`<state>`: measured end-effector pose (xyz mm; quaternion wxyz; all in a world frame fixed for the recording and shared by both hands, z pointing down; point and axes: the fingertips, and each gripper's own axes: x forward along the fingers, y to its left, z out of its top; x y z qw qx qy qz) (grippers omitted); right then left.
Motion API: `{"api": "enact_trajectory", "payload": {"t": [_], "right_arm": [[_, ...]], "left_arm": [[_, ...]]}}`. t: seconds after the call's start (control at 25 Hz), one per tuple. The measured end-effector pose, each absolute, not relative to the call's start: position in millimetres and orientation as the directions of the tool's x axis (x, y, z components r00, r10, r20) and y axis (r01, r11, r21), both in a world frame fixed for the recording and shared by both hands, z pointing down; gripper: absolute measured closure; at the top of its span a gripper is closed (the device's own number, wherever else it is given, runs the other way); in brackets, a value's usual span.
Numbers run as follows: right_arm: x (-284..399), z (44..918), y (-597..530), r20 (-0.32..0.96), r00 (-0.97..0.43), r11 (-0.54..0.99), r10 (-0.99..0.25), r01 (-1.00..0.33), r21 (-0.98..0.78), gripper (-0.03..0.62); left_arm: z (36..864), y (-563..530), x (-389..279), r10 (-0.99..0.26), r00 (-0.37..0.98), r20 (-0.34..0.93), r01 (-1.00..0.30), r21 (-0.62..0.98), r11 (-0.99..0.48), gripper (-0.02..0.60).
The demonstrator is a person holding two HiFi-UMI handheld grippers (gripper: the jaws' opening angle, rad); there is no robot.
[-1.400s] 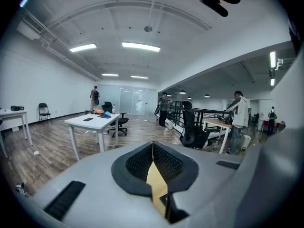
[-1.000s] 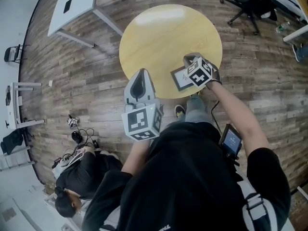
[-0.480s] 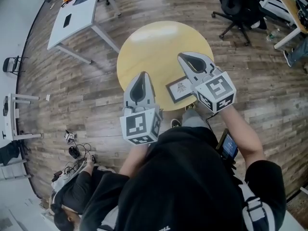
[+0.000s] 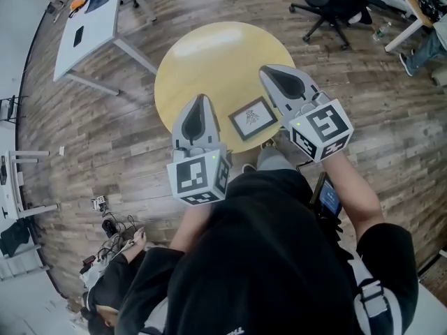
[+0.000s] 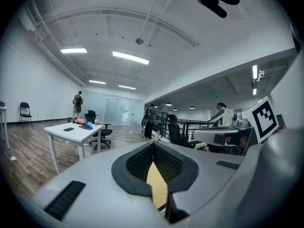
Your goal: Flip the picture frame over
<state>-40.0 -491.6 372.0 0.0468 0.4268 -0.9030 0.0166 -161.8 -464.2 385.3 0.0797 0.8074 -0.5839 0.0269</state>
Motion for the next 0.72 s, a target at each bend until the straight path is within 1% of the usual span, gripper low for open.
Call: {"api": "enact_trajectory", "payload": {"t": [0.4, 0.72], "right_arm": [[-35, 375, -492, 0.117, -0.615, 0.622, -0.780, -0.782, 0.036, 0.576], [-33, 378, -492, 0.125, -0.610, 0.621, -0.782, -0.778, 0.092, 0.576]], "left_arm": [[379, -464, -151, -0.935, 0.331, 0.128, -0.943, 0.088, -0.322, 0.560], [380, -466, -143, -0.934, 0.335, 0.123, -0.942, 0.075, -0.328, 0.560]]}}
